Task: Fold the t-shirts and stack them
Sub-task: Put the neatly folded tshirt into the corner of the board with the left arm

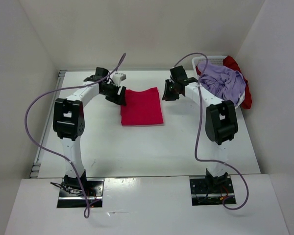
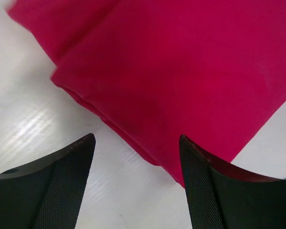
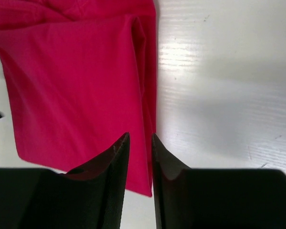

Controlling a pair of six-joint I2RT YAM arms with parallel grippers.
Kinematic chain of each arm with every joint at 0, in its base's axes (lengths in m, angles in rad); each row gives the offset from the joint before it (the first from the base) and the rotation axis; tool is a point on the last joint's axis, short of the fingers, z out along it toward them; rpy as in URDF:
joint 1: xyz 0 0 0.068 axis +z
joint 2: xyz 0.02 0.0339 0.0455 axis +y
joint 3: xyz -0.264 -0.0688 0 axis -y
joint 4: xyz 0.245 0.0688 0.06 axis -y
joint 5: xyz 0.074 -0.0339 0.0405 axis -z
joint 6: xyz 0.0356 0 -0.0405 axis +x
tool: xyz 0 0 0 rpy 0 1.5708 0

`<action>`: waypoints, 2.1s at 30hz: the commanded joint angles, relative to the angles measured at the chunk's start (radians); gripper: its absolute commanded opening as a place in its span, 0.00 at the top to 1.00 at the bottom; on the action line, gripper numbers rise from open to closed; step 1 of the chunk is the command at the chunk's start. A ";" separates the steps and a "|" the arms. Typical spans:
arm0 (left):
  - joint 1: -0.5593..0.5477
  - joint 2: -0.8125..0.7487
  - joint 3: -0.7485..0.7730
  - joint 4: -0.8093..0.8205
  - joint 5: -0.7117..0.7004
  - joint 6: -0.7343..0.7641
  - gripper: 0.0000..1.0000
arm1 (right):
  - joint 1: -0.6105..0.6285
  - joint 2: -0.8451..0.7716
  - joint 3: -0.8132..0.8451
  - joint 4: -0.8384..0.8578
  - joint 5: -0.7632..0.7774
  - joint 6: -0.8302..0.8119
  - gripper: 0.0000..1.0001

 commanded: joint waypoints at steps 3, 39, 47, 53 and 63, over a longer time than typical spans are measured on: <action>0.016 0.076 -0.038 -0.045 0.135 -0.087 0.22 | 0.006 -0.159 -0.072 0.059 0.009 -0.015 0.69; 0.279 0.324 0.392 -0.141 -0.296 0.108 1.00 | -0.044 -0.527 -0.012 -0.145 0.215 -0.094 0.63; 0.398 0.453 0.595 -0.158 -0.402 0.143 1.00 | -0.044 -0.518 0.075 -0.231 0.233 -0.113 0.63; 0.502 0.593 0.867 -0.246 -0.422 0.122 1.00 | -0.044 -0.507 0.109 -0.269 0.233 -0.113 0.63; 0.546 0.829 1.377 -0.430 -0.454 0.107 1.00 | -0.035 -0.478 0.170 -0.306 0.233 -0.103 0.63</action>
